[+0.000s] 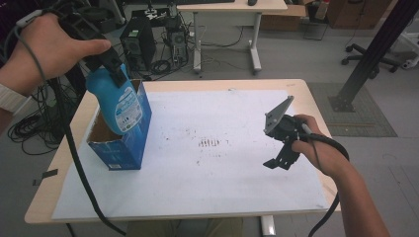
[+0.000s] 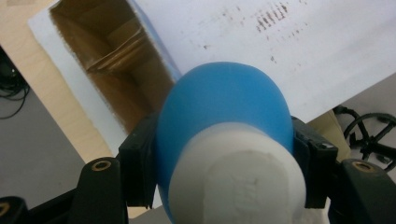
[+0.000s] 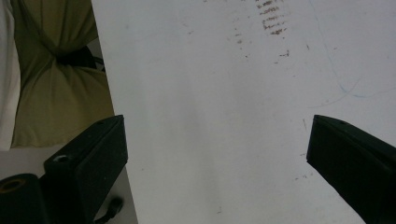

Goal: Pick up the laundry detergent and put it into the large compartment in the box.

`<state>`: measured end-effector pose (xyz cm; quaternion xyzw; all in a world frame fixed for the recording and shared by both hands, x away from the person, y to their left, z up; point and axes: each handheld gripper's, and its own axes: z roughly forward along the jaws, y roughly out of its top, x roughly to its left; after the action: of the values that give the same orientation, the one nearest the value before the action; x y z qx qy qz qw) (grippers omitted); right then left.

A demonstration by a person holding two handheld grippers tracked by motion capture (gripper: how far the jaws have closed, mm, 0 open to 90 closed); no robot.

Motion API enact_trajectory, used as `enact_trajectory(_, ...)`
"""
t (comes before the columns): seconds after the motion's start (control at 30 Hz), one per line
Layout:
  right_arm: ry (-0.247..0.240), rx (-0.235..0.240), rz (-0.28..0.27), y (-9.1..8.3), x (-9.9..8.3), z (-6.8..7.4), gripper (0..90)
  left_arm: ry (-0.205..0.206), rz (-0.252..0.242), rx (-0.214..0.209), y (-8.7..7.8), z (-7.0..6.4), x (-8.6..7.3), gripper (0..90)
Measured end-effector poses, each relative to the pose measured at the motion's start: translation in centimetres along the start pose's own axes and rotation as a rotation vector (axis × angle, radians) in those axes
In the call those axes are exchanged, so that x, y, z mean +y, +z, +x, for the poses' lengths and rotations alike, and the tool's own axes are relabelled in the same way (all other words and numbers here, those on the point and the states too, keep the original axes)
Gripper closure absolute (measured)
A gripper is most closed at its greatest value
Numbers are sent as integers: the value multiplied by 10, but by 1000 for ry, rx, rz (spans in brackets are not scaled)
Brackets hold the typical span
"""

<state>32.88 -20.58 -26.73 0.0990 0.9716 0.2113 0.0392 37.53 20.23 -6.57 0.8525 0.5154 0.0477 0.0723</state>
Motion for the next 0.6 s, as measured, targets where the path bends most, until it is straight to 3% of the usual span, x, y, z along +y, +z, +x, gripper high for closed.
enact_trajectory(0.6,-16,1,-6,1,1,-2,55,-120,-3,18,-6,27,-7,376)
